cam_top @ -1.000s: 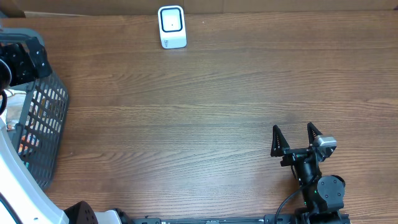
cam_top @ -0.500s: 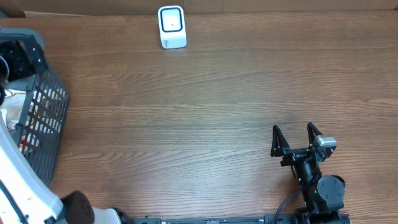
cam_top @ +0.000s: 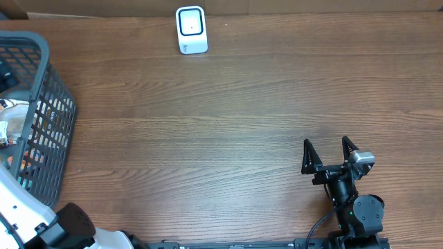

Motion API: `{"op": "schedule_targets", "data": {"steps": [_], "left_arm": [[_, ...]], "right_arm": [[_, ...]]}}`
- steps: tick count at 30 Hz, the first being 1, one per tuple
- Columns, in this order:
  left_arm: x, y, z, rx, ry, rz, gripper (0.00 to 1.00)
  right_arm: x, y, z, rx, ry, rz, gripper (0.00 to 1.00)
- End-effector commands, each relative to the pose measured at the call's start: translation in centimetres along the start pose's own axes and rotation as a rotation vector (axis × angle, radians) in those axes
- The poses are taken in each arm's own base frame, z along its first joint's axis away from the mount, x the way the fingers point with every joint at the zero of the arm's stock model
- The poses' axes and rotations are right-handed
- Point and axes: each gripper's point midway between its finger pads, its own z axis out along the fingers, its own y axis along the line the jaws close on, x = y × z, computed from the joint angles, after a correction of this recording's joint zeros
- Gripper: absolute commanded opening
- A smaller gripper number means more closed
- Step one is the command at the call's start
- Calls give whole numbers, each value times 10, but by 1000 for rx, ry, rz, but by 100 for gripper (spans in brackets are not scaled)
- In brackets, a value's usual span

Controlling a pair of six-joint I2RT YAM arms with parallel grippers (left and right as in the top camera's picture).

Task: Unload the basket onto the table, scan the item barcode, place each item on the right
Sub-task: 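Lower the left gripper into the basket onto the brown-labelled bread bag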

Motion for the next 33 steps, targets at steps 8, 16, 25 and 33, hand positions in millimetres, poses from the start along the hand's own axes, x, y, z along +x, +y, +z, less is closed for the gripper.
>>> {"op": "schedule_targets", "data": {"steps": [8, 16, 25, 33], "left_arm": [[28, 54, 45, -23, 109, -222, 87], [54, 59, 103, 1, 151, -234, 87], [57, 63, 122, 0, 145, -233, 87], [61, 66, 138, 0, 171, -238, 86]], "right_arm": [[1, -1, 0, 2, -7, 0, 100], [1, -1, 0, 2, -7, 0, 100], [1, -1, 0, 2, -7, 0, 100], [1, -1, 0, 2, -7, 0, 100]]}}
